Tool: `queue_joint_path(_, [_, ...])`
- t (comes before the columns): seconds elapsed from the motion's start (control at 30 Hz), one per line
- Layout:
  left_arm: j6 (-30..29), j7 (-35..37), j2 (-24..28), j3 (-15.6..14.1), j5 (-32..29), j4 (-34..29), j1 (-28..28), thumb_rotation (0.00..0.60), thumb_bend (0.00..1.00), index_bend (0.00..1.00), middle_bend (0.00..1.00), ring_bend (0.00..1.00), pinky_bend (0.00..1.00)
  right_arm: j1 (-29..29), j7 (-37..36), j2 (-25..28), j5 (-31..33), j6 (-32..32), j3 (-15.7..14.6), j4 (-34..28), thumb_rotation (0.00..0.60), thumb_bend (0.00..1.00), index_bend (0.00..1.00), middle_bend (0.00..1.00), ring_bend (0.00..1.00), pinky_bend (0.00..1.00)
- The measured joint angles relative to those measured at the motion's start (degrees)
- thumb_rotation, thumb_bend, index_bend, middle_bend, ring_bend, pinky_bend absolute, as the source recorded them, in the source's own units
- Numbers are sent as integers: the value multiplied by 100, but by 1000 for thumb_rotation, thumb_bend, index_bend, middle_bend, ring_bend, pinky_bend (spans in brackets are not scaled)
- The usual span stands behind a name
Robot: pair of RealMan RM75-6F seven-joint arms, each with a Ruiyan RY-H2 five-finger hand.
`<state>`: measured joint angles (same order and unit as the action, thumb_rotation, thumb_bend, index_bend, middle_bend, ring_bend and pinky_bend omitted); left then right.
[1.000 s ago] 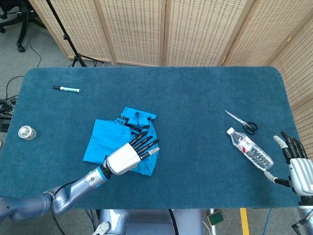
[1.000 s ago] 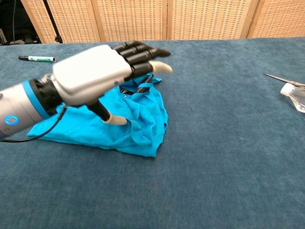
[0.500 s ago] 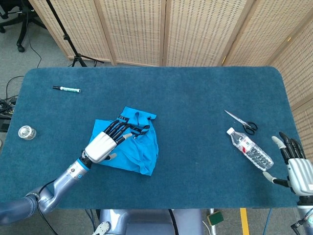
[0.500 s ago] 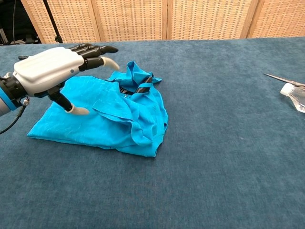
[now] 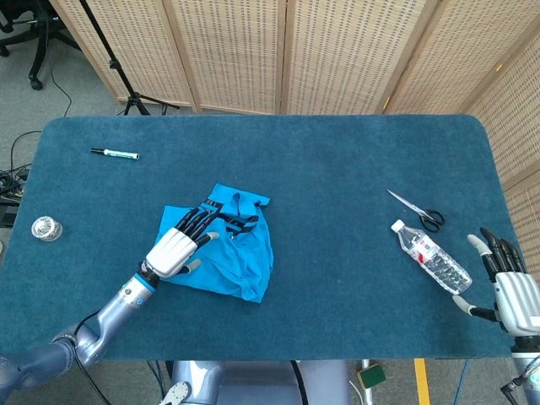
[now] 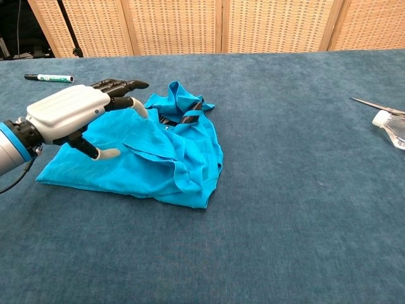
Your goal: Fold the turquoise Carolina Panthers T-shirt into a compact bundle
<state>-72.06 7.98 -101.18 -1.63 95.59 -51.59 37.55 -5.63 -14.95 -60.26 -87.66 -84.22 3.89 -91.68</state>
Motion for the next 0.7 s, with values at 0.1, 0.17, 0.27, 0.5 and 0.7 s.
queue_joint_path(0.1, [30,83,-92,1,4,116,22,600,343,319,0,0,0,1,-5,6,-11,-7,-4,-6,600,1,0,0,0,0])
queue_joint_path(0.17, [47,85,-144,7,12,173,47,600,344,319,0,0,0,3,-4,6,-11,-10,-4,-7,600,1,0,0,0,0])
queue_joint_path(0.27, [69,79,-189,2,20,216,60,600,348,321,0,0,0,4,-16,8,-4,-11,0,-2,600,1,0,0,0,0])
queue_joint_path(0.5, [112,78,-311,28,-18,329,73,600,346,354,0,0,0,3,-44,18,-15,-13,-4,-9,600,1,0,0,0,0])
queue_joint_path(0.7, [94,94,-511,105,-59,512,105,600,382,463,0,0,0,1,-68,26,-24,-13,-9,-15,600,1,0,0,0,0])
